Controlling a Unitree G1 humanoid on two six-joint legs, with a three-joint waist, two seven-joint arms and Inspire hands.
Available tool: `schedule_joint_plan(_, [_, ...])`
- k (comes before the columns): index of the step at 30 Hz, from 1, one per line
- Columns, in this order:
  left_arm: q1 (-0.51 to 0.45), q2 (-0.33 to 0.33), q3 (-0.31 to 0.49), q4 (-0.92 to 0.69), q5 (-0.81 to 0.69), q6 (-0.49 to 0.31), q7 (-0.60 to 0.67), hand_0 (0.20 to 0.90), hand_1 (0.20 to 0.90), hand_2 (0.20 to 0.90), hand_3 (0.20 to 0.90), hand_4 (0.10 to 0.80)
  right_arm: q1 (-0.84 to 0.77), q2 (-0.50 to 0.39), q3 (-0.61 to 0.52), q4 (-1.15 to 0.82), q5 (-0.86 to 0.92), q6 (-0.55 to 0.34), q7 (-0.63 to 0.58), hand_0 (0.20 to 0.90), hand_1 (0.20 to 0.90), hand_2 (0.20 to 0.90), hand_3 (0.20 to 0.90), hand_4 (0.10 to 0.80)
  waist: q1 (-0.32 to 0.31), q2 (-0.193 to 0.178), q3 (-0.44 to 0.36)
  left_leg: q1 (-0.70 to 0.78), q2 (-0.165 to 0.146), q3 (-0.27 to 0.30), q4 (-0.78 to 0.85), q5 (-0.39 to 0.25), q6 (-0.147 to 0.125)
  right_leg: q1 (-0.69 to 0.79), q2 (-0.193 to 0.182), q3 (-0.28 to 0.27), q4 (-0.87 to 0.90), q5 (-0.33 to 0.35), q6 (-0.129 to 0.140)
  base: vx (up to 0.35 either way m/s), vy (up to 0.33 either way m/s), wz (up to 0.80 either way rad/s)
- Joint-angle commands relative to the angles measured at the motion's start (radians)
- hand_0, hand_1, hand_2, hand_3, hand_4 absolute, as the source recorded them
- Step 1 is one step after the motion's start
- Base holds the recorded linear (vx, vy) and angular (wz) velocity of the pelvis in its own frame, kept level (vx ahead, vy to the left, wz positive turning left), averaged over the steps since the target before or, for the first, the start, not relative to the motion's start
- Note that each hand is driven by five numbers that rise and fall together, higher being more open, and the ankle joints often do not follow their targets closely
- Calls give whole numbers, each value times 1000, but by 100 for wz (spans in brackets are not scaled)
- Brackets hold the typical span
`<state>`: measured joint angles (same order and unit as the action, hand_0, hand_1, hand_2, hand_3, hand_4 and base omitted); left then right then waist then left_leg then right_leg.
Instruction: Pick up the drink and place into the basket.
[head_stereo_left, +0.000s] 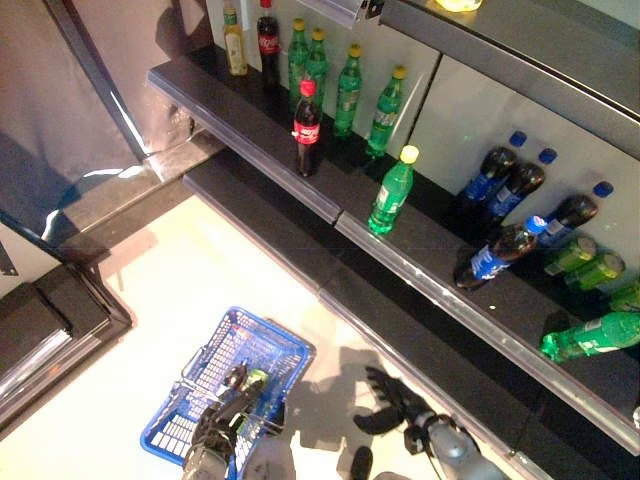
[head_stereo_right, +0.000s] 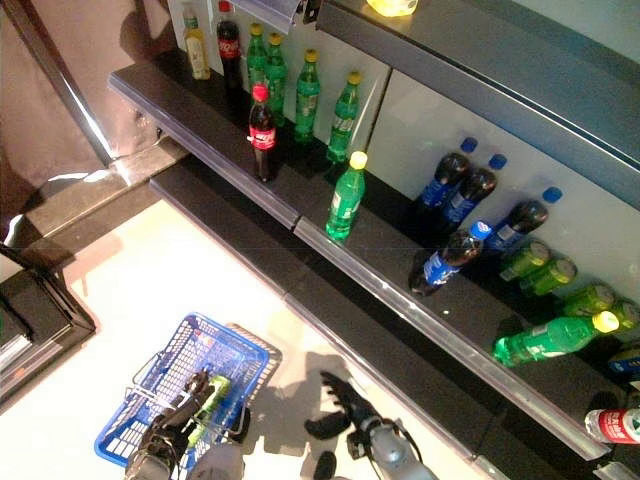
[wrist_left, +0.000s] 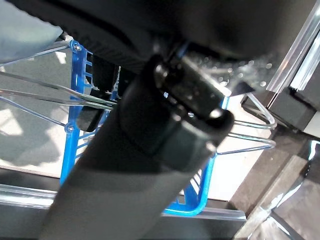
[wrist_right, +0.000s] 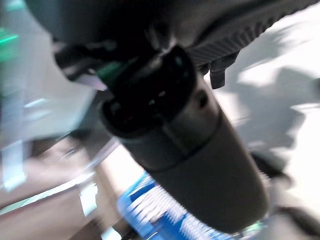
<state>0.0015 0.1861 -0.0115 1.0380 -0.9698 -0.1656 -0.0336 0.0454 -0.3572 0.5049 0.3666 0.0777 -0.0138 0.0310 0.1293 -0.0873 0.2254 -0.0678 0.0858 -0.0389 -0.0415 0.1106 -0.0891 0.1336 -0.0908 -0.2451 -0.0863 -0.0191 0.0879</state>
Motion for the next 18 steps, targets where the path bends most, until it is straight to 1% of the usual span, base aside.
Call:
schedule_joint_plan(1, [46, 19, -53, -77, 61, -61, -45, 300, 300, 300, 200, 100, -26, -62, -4, -220, -3, -29, 17, 900, 900, 900, 900, 800, 3, -15, -65, -43, 6, 14, 4, 11, 29, -8, -78, 0, 35, 56, 18, 35, -4, -2])
schedule_joint_plan(2, [55, 12, -53, -75, 62, -64, -41, 300, 300, 300, 200, 100, -41, -82, -19, -301, -1, -58, 19, 900, 900, 900, 900, 800, 0, -12, -71, -33, 9, 17, -2, 11, 29, -5, -77, 3, 36, 52, 18, 0, 0, 0])
schedule_joint_plan(4, [61, 6, -50, -76, 69, -62, -36, 300, 300, 300, 200, 100, -56, -94, -39, -361, 6, -65, 16, 900, 900, 900, 900, 800, 0, -9, -77, -27, 13, 20, -6, 11, 28, -3, -78, 5, 37, 50, 17, 32, 7, -3])
schedule_joint_plan(7, [80, -14, -42, -77, 80, -59, -24, 300, 300, 300, 200, 100, -101, -101, -119, -486, 22, -121, -64, 900, 900, 900, 900, 800, -3, 3, -93, -5, 22, 30, -14, 7, 26, 5, -77, 8, 38, 43, 15, 47, 19, -6])
schedule_joint_plan(9, [93, -29, -30, -80, 92, -60, -20, 300, 300, 300, 200, 100, -114, -89, -173, -523, 44, -136, -118, 900, 900, 900, 900, 800, -7, 13, -103, 6, 28, 36, -16, 3, 24, 8, -77, 11, 41, 37, 13, 48, 33, -6])
schedule_joint_plan(13, [125, -43, -9, -62, 97, -69, -27, 300, 300, 300, 200, 100, -82, -77, -248, -608, 18, -193, -201, 900, 900, 900, 900, 800, -22, 29, -122, 25, 41, 50, -22, 0, 24, 8, -77, 18, 49, 28, 11, 33, 27, -3])
schedule_joint_plan(15, [136, -47, -2, -55, 98, -74, -32, 300, 300, 300, 200, 100, -66, -75, -273, -621, 13, -225, -233, 900, 900, 900, 900, 800, -27, 33, -127, 31, 43, 55, -22, -3, 23, 9, -76, 22, 51, 25, 10, 30, 13, -3])
schedule_joint_plan(16, [142, -50, 3, -49, 99, -76, -35, 300, 300, 300, 200, 100, -59, -75, -288, -629, 8, -238, -271, 900, 900, 900, 900, 800, -31, 36, -131, 36, 45, 58, -22, -5, 23, 9, -76, 23, 52, 23, 8, 26, 9, -7])
schedule_joint_plan(17, [142, -50, 3, -49, 99, -76, -35, 300, 300, 300, 200, 100, -59, -75, -288, -629, 8, -238, -271, 900, 900, 900, 900, 800, -30, 36, -130, 36, 45, 59, -22, -5, 23, 9, -76, 23, 52, 23, 8, 37, 9, -11])
schedule_joint_plan(18, [148, -54, 1, -46, 100, -80, -35, 300, 300, 300, 200, 100, -58, -71, -300, -629, -13, -249, -335, 900, 900, 900, 900, 800, -33, 39, -133, 41, 47, 61, -22, -6, 23, 10, -75, 24, 54, 20, 6, 24, 7, -13])
